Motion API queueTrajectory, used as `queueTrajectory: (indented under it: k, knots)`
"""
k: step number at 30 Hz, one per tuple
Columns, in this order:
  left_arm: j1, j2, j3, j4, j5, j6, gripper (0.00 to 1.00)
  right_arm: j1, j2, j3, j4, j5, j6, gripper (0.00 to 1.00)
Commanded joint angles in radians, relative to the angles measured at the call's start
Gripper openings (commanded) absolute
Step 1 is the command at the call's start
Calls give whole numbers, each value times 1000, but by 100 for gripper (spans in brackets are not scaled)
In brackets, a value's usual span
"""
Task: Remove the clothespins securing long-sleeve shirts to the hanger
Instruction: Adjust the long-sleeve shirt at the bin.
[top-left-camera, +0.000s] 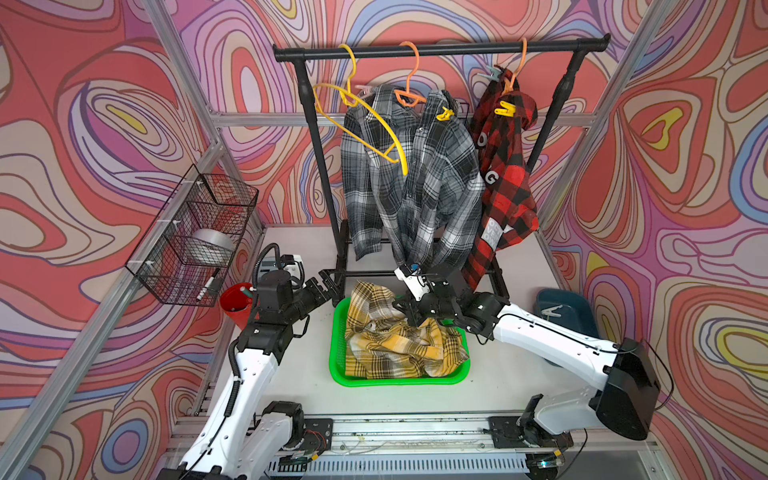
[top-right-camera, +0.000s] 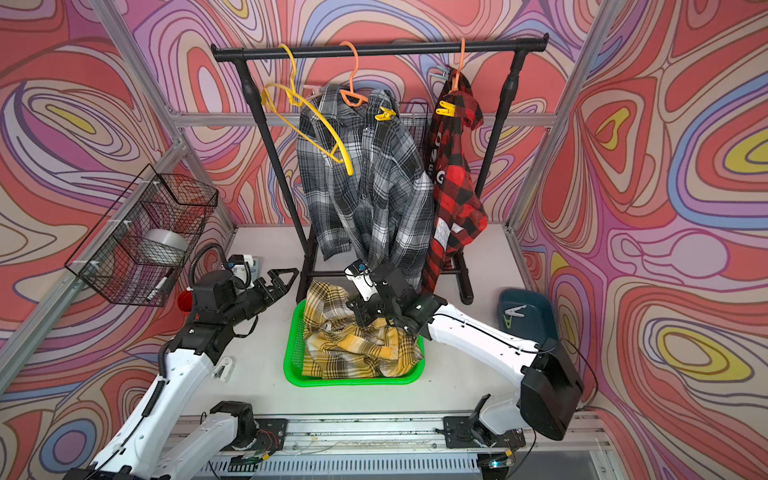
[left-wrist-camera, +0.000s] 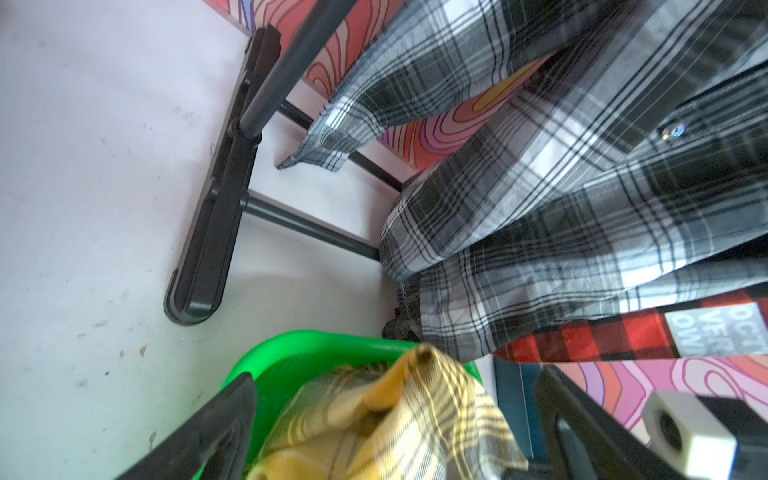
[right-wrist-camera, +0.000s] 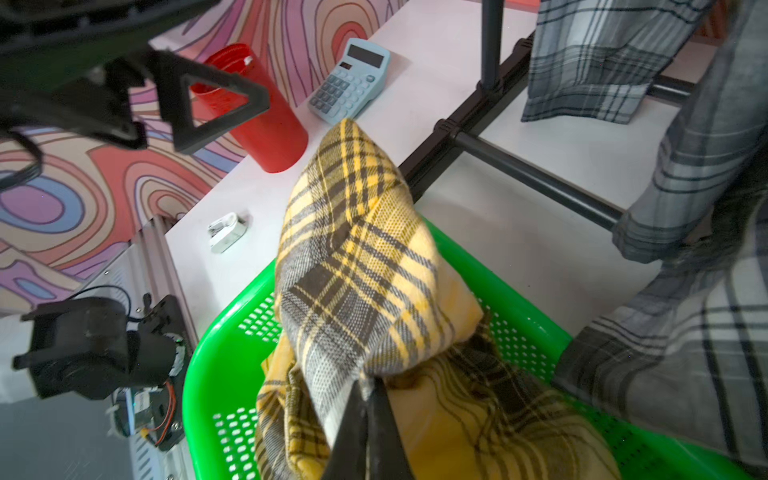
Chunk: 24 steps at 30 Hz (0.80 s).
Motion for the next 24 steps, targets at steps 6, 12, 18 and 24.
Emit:
queueTrajectory:
  k: [6,12,18,24]
  knots:
    - [31,31,58,94,41,-37,100,37,174,-34,-89,-91,26,0]
    - [50,26,80,88,44,-27,100,57,335,33,-140,12,70,0]
    - [59,30,82,89,49,-27,100,57,440,127,-228,175,137,0]
    - [75,33,80,86,54,-22,100,55,271,117,-217,243,114,49]
